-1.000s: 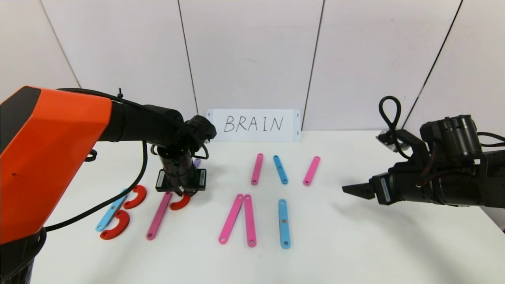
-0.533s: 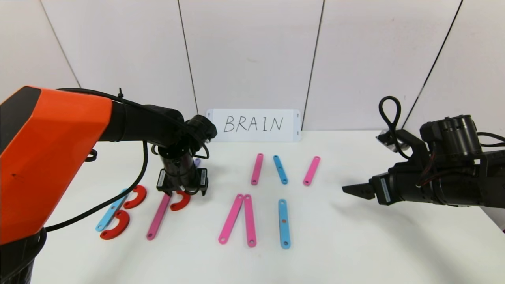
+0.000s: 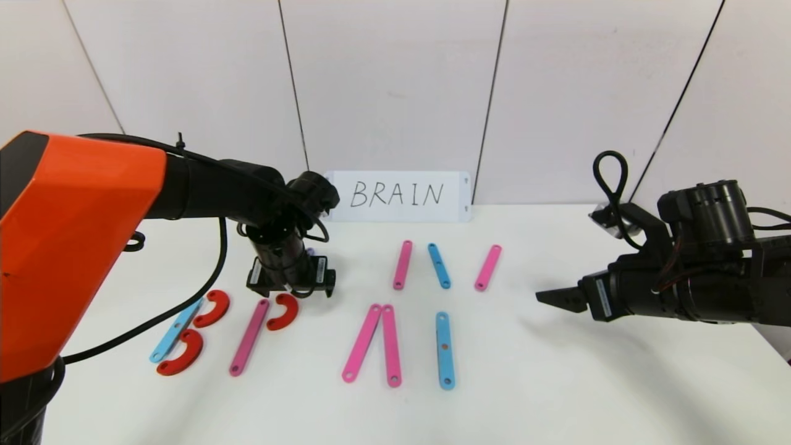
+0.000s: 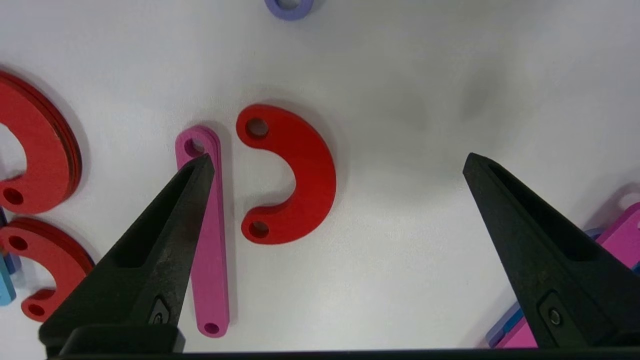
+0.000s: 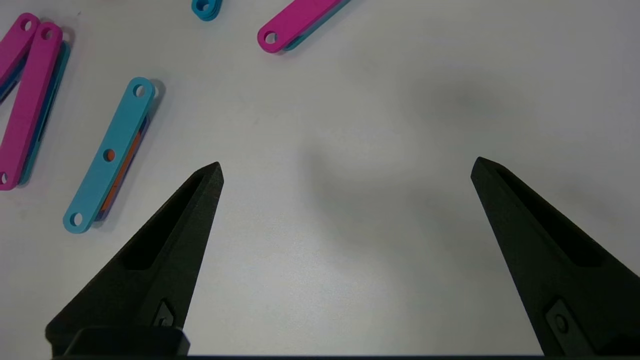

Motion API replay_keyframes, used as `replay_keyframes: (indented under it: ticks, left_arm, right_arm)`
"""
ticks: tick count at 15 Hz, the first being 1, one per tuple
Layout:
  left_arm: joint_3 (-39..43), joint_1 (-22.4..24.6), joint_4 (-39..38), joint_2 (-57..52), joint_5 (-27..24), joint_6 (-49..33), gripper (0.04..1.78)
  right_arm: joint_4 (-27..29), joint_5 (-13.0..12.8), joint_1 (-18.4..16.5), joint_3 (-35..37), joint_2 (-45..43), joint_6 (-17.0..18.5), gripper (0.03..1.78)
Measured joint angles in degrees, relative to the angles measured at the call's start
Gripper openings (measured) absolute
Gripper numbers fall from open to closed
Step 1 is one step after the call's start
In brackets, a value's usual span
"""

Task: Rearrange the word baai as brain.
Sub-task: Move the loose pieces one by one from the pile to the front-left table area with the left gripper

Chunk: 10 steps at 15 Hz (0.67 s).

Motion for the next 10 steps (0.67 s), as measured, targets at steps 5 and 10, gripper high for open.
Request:
replay_keyframes:
  ticks: [5, 10]
  left_arm:
    - [-1.90, 4.91, -5.24, -1.27, -6.36, 9.57, 1.74]
    - [-7.91, 8.25, -5.21, 1.88, -10.45, 12.56, 1.74]
  right_arm:
    - [0.00, 0.00, 0.04, 0.00, 0.00, 0.00, 1.74]
    - [-0.01, 0.00, 0.23, 0.11, 0.00, 0.00, 1.74]
